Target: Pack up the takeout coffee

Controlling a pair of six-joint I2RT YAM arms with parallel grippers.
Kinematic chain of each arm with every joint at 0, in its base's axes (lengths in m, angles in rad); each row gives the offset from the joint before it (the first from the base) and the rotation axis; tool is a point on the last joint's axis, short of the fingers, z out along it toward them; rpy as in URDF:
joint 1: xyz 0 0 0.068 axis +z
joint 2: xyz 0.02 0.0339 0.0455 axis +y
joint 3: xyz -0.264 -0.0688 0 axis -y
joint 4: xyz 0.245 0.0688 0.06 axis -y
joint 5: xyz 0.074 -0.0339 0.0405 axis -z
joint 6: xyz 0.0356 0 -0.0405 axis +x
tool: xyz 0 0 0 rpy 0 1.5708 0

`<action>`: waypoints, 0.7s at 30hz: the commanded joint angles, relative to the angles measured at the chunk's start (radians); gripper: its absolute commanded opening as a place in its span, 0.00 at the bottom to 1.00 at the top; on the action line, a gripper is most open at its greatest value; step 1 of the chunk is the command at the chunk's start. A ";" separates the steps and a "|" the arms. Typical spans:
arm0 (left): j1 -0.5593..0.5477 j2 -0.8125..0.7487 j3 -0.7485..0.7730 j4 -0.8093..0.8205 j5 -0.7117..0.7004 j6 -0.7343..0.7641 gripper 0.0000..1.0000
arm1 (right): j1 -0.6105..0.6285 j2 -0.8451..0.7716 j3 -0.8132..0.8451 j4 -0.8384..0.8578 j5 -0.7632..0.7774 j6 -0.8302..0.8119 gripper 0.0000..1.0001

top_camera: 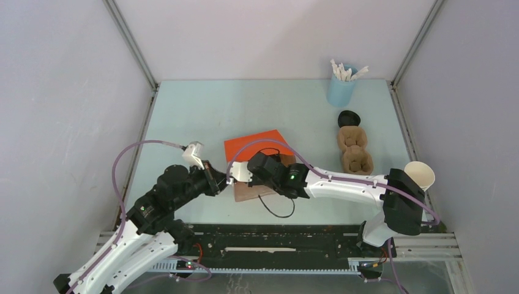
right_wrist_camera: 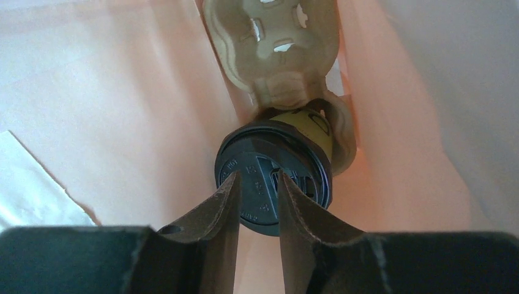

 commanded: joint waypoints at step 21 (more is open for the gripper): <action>-0.003 0.002 0.129 -0.025 0.058 -0.031 0.00 | -0.017 -0.024 0.008 -0.022 0.073 0.008 0.31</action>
